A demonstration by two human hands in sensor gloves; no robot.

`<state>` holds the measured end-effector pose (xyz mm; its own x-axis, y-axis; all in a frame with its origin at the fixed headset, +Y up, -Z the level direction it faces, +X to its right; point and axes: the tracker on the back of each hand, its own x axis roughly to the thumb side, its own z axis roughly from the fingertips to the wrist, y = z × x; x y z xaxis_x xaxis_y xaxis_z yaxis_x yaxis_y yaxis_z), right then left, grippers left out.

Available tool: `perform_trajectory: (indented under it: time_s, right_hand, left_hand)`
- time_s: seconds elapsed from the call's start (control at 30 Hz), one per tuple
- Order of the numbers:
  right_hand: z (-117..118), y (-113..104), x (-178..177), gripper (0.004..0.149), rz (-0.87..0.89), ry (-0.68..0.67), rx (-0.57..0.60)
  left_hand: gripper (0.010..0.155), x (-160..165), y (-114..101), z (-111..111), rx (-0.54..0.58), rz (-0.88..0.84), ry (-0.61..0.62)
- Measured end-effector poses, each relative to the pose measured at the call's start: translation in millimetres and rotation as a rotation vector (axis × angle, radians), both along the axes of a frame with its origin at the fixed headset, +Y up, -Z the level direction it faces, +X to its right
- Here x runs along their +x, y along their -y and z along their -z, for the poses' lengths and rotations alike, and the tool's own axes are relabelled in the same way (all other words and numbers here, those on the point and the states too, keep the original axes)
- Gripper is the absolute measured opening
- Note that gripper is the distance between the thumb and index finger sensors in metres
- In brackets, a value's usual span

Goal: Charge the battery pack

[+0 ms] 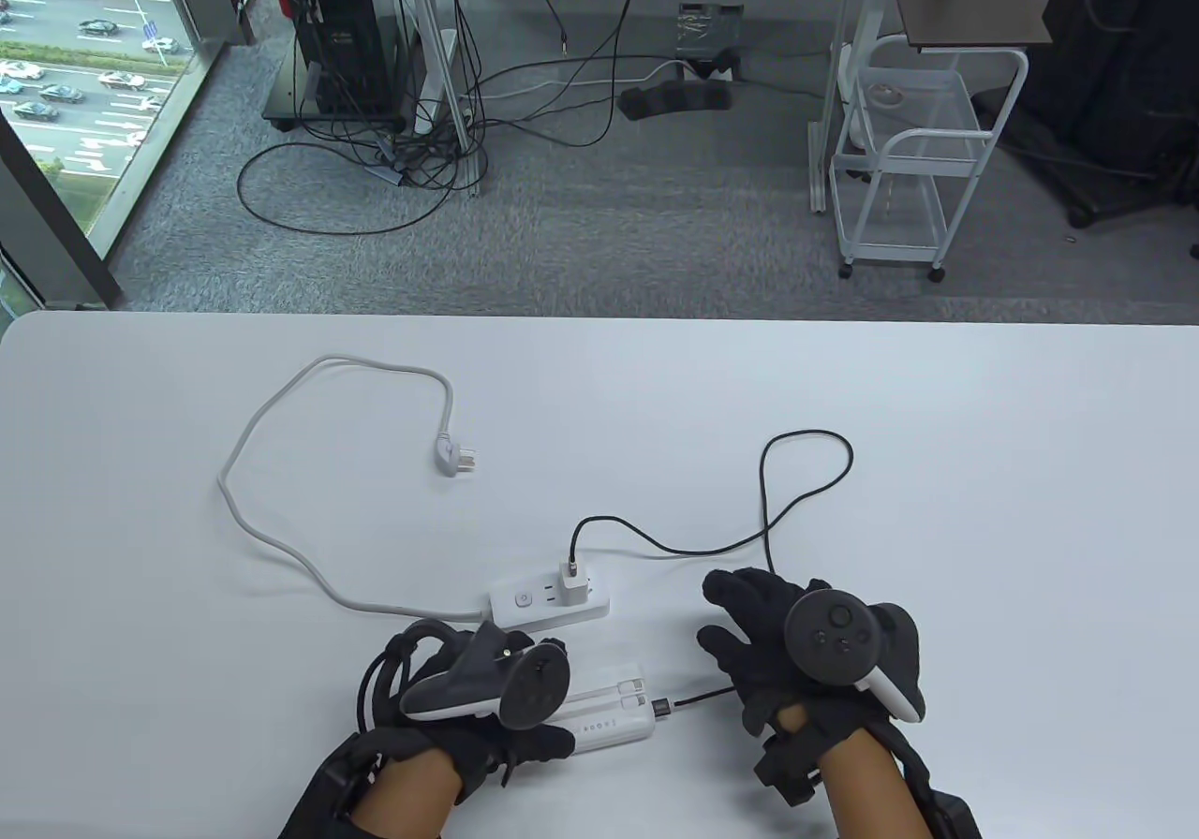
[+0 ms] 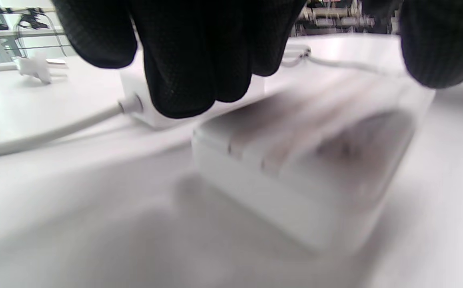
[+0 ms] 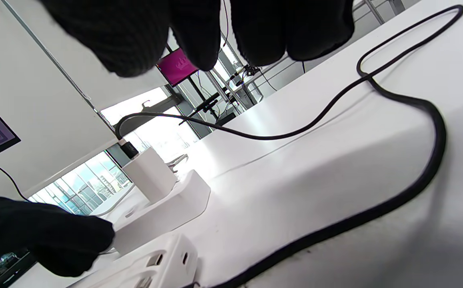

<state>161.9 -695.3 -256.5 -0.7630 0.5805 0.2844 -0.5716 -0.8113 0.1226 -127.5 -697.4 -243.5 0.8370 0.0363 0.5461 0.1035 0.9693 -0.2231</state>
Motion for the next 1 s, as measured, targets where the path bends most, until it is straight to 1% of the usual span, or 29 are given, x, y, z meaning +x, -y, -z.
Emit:
perform_trajectory:
  time_s: [0.1, 0.17, 0.23, 0.3, 0.4, 0.53, 0.67, 1.0]
  right_hand:
    - [-1, -2, -2, 0.067, -0.057, -0.002, 0.030]
    - [-1, -1, -5, 0.072, -0.108, -0.004, 0.040]
    - [-1, 1, -8, 0.079, -0.175, -0.012, 0.055]
    - [0, 3, -11, 0.084, -0.239, -0.021, 0.061]
    - [1, 5, -15, 0.088, -0.320, -0.030, 0.034]
    - [1, 4, -14, 0.088, -0.291, -0.036, 0.019]
    - [1, 1, -11, 0.088, -0.264, -0.024, 0.016]
    - [2, 0, -11, 0.087, -0.249, -0.031, 0.013]
  left_hand:
    - [0.092, -17, -16, -1, 0.087, -0.124, -0.076]
    - [0.096, -27, -19, -1, 0.141, -0.157, -0.129]
    - [0.099, -35, -19, 2, 0.171, -0.180, -0.173]
    - [0.102, -40, -15, 7, 0.174, -0.188, -0.197]
    - [0.104, -45, -10, 16, 0.182, -0.198, -0.237]
    - [0.104, -45, -5, 21, 0.160, -0.211, -0.249]
    - [0.104, -42, -5, 19, 0.166, -0.186, -0.233]
    - [0.104, -43, -6, 19, 0.164, -0.192, -0.237]
